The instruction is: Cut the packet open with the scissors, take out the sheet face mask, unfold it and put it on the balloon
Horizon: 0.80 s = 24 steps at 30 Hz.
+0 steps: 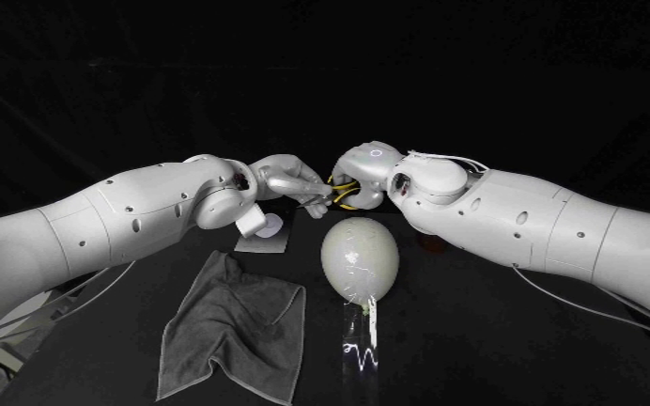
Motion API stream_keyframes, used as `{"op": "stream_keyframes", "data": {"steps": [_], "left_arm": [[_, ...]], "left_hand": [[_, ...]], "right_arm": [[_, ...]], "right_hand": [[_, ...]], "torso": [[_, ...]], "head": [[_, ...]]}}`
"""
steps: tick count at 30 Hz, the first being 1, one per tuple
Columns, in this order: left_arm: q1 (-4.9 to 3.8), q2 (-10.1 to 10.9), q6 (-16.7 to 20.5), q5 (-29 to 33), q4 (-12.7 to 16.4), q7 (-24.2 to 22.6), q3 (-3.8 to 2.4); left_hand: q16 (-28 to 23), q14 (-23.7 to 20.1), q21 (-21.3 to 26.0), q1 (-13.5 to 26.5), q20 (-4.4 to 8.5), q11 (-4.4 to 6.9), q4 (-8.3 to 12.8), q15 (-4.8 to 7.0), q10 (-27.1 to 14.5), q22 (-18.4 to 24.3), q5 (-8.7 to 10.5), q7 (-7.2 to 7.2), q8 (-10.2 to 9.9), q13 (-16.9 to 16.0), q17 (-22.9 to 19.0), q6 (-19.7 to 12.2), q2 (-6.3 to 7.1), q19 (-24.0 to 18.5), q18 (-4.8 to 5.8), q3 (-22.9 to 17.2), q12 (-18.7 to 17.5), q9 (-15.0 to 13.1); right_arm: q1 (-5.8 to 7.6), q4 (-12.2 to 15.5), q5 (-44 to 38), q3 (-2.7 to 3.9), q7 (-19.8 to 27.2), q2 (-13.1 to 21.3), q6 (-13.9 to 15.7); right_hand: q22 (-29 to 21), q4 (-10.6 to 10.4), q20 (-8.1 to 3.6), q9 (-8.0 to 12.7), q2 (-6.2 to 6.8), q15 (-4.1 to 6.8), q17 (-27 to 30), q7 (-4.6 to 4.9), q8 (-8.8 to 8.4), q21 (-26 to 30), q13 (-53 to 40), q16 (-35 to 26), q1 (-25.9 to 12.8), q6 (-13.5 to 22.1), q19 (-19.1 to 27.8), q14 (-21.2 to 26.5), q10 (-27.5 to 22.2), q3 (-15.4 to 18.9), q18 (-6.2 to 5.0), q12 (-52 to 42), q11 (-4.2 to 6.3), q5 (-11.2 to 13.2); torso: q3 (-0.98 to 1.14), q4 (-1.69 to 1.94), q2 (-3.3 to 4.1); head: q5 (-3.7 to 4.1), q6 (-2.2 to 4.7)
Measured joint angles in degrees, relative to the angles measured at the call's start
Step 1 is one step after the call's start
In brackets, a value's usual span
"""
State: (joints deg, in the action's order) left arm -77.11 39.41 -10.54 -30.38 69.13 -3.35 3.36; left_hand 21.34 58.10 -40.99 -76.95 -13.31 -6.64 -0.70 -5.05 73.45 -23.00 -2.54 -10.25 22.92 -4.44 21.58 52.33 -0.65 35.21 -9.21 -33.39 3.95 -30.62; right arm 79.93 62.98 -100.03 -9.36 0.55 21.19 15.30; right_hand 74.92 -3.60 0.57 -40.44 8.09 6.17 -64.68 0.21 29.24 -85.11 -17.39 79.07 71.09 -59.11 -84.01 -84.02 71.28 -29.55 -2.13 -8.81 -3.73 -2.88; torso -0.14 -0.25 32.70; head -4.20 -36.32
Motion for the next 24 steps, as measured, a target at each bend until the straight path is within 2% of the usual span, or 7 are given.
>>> {"op": "stream_keyframes", "data": {"steps": [6,7,8,11,15,20,24], "left_arm": [[-0.29,0.0,-0.1,0.0,-0.1,0.0,-0.02],[-0.33,0.0,-0.1,0.0,-0.2,0.0,-0.04],[-0.42,0.0,-0.1,0.0,-0.3,0.0,-0.10],[-0.56,0.0,-0.1,0.0,-0.5,0.0,-0.12],[-0.63,-0.2,-0.1,0.0,-0.7,-0.1,-0.14],[-0.65,-0.4,-0.1,0.0,-0.9,0.2,-0.12],[-0.66,-0.5,0.0,-0.1,-1.0,0.8,-0.07]], "left_hand": [[0.0,0.1,0.0,0.0,0.00,0.07,0.0,-0.07,0.1,0.0,0.00,0.01,0.0,0.0,0.0,0.0,0.01,0.0,0.01,0.0,0.0,0.1],[0.0,0.1,0.0,-0.1,0.00,0.06,0.0,-0.07,0.1,0.0,0.01,0.02,0.0,0.0,0.0,0.0,0.03,0.0,0.00,0.0,0.0,0.5],[0.0,0.1,0.0,-0.1,0.00,0.06,0.0,-0.07,0.1,0.0,0.01,0.02,-0.1,0.0,0.0,0.0,0.04,0.0,0.01,0.0,0.0,0.6],[0.0,0.1,0.0,-0.3,0.00,0.06,0.0,-0.08,0.1,-0.1,0.01,0.02,-0.1,0.0,0.0,0.0,0.04,0.0,0.00,0.0,0.0,0.5],[0.0,0.1,0.0,-0.4,0.00,-0.02,0.0,-0.09,0.2,-0.1,0.01,0.14,-0.1,0.0,0.0,0.1,-0.08,0.0,0.01,0.0,0.0,0.5],[0.0,0.1,-0.2,-0.4,0.00,-0.04,0.0,-0.13,0.2,-0.1,0.01,0.21,-0.2,0.0,0.0,0.2,-0.11,0.0,0.01,0.0,0.0,0.5],[0.0,0.0,-0.2,-0.6,0.00,-0.05,0.1,-0.08,0.2,-0.1,0.01,0.21,-0.4,0.0,0.0,0.2,-0.27,0.0,0.01,0.1,0.0,0.5]], "right_arm": [[-0.03,0.5,-0.2,-0.01,-0.4,0.5,0.4],[-0.03,0.5,-0.2,-0.02,-0.5,0.6,0.3],[-0.08,0.7,-0.3,-0.06,-0.6,0.7,0.2],[-0.17,1.1,-0.6,-0.10,-0.9,0.9,-0.2],[-0.19,1.7,-1.1,-0.13,-1.7,1.1,-1.2],[-0.19,2.5,-2.0,-0.12,-3.5,1.1,-3.4],[-0.15,3.0,-3.0,-0.10,-5.2,0.9,-5.2]], "right_hand": [[0.0,-2.2,-0.39,-0.8,-1.23,0.39,-6.6,0.00,4.08,-1.8,-4.3,3.3,-1.2,1.2,0.0,0.0,0.3,1.7,0.01,-0.3,0.29,0.0],[0.0,-2.8,-0.39,-1.1,-1.24,0.39,-8.6,-0.18,4.90,-2.4,-6.3,4.1,-1.2,1.8,0.0,0.0,0.3,2.3,0.72,-1.6,0.30,0.0],[0.0,-3.5,-0.39,-4.3,-1.63,0.39,-9.4,-0.05,4.79,-2.7,-8.9,4.7,-1.6,2.2,0.0,0.0,0.3,1.9,0.90,-1.6,0.30,0.0],[0.0,-4.4,-0.39,-5.6,-2.42,0.39,-9.8,0.74,0.97,-2.7,-10.4,4.9,-2.4,2.7,0.0,0.0,0.3,1.9,0.90,-1.6,0.31,0.0],[0.0,-5.5,-0.38,-1.9,-2.56,-0.41,-10.2,2.86,-5.09,-2.7,-10.8,5.1,-2.5,4.7,0.0,-0.1,0.2,-0.3,0.90,-1.6,0.39,0.0],[0.0,-6.9,0.71,0.0,-3.42,-1.59,-10.2,3.76,-8.53,-2.5,-11.6,6.5,-3.4,5.6,0.0,0.1,0.1,-1.6,0.89,-1.6,0.37,0.0],[0.0,-7.6,1.02,0.4,-4.08,-1.71,-10.4,3.84,-9.41,-1.8,-11.6,6.6,-4.0,5.7,0.1,0.0,0.0,-1.0,0.90,-1.5,0.45,0.0]], "torso": [[-0.01,0.01,0.00],[-0.02,0.02,0.01],[-0.02,0.02,0.01],[-0.02,0.03,0.01],[-0.02,0.05,-0.01],[-0.03,0.08,-0.04],[-0.05,0.08,-0.04]], "head": [[-0.01,-0.04],[-0.01,-0.08],[-0.01,-0.09],[-0.02,-0.12],[-0.05,-0.14],[-0.05,-0.14],[-0.05,-0.13]]}}
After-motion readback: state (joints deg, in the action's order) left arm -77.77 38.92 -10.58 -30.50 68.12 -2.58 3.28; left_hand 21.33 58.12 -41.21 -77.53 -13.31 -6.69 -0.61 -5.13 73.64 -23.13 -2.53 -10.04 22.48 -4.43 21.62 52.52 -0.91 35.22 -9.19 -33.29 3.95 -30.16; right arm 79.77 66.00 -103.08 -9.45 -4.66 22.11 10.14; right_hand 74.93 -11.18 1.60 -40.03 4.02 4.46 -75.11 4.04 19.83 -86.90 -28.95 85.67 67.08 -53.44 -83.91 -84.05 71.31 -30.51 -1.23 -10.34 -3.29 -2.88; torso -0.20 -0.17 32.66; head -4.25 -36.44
